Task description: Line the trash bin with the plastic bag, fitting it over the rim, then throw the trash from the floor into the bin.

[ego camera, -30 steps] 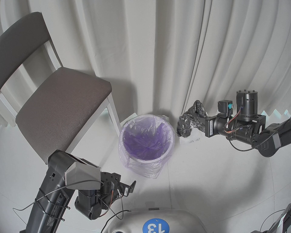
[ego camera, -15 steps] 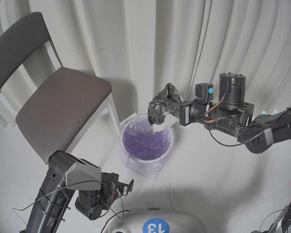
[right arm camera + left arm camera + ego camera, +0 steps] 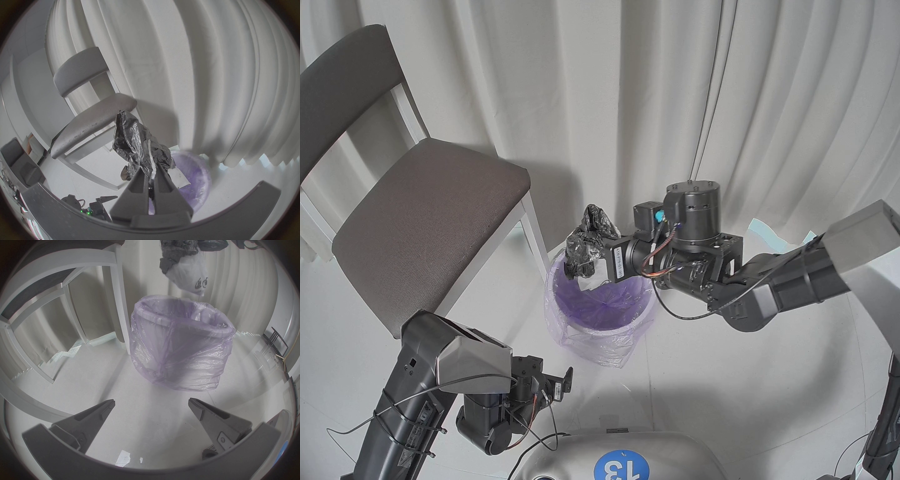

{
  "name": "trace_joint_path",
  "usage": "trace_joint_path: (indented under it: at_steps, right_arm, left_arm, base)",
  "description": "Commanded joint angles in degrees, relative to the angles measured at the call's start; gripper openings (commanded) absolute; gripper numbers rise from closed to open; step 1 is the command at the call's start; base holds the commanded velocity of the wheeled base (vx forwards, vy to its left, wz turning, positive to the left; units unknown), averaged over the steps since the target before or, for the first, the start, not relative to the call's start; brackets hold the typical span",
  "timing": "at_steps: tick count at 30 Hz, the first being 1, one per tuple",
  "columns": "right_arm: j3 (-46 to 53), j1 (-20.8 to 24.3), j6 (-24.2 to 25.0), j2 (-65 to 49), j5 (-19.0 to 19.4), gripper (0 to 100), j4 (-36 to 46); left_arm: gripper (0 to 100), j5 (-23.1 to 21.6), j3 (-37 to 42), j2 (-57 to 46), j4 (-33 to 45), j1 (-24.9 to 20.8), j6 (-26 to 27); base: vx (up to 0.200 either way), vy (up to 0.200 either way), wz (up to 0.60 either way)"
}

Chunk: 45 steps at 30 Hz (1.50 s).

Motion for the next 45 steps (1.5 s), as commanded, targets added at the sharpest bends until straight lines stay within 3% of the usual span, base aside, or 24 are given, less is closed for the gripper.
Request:
trace_joint_path:
  at_steps: [1,15,27,45]
  right_arm:
    - [-2.7,0.6,0.4,6.0,-0.1,0,0.0]
    - [-7.2,-0.2,2.3,12.6,-1.3,0,0.2]
    - [-13.2,-3.4,2.4,18.7,-1.3,0,1.1]
    - [-27.1,-7.3,5.1,24.1,-1.3,0,3.4]
  left_arm:
    - [100,0.1,0.0,0.1,-1.0,0.0,-0.2]
    - [100,0.0,0.0,0.1,-1.0,0.0,-0.3]
    - [100,0.0,0.0,0.1,-1.0,0.0,-0.7]
    - [100,-0.2,0.0,0.0,-1.0,0.1,-1.3]
  base:
    - [0.0,0.0,0.0]
    - [0.0,0.0,0.0]
    - [0.0,0.0,0.0]
    - [0.0,0.0,0.0]
